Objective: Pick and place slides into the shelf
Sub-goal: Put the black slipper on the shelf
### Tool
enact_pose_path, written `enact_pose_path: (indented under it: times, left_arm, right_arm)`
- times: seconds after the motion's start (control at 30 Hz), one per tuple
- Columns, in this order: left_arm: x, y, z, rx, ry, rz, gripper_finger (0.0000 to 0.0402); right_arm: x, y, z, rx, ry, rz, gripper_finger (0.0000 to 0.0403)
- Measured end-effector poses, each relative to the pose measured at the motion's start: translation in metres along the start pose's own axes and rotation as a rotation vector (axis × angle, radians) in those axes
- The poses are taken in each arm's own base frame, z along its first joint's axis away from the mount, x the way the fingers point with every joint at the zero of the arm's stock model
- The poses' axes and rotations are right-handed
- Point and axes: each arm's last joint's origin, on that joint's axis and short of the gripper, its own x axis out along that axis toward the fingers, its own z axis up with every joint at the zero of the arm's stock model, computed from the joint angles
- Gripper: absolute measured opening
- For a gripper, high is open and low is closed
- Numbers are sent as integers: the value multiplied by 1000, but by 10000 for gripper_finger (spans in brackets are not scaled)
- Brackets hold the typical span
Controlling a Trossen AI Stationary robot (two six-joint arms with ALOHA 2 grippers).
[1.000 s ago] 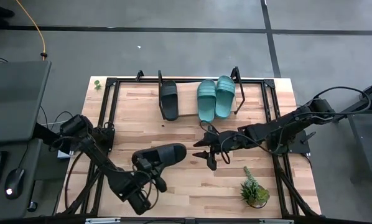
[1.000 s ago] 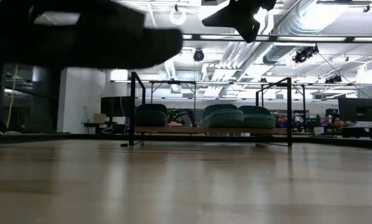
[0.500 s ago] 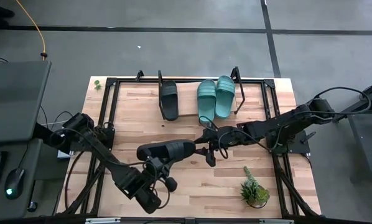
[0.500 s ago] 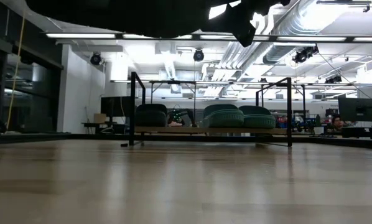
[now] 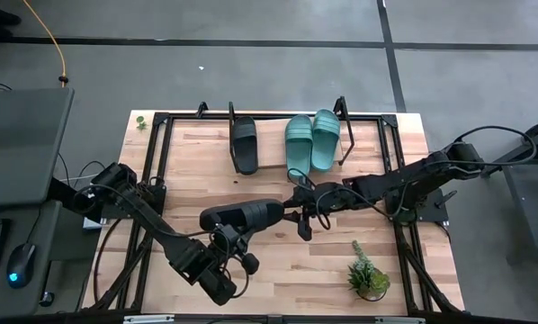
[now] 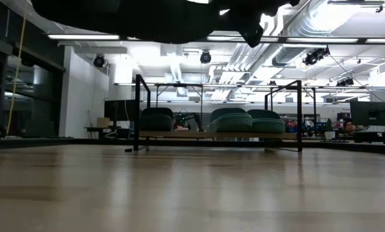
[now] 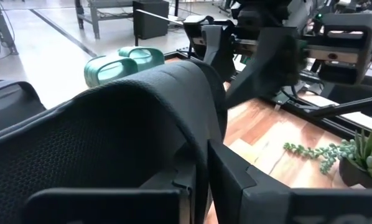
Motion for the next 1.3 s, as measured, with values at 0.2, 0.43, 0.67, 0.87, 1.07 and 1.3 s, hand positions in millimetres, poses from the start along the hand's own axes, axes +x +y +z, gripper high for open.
enact_pose_path:
  times: [0.2, 0.43, 0.67, 0.87, 1.07, 1.3]
  left_arm:
    - [0, -3, 1, 0, 3, -14, 14]
    - [0, -3, 1, 19, 9, -17, 15]
    - [0, -3, 0, 84, 38, -27, 68]
    - [-4, 5, 9, 108, 81, -37, 125]
    - [-10, 16, 24, 126, 87, -35, 163]
    - [-14, 25, 35, 141, 99, -34, 172]
  right_arm:
    - [0, -2, 1, -30, -3, -11, 43]
    - [1, -4, 1, -54, 1, -7, 16]
    - [2, -19, 2, -33, 54, 23, 6]
    - [3, -39, 4, -22, 97, 8, 5]
    - [2, -61, 4, -18, 146, 9, 4]
    - [-2, -93, 7, -23, 196, 32, 3]
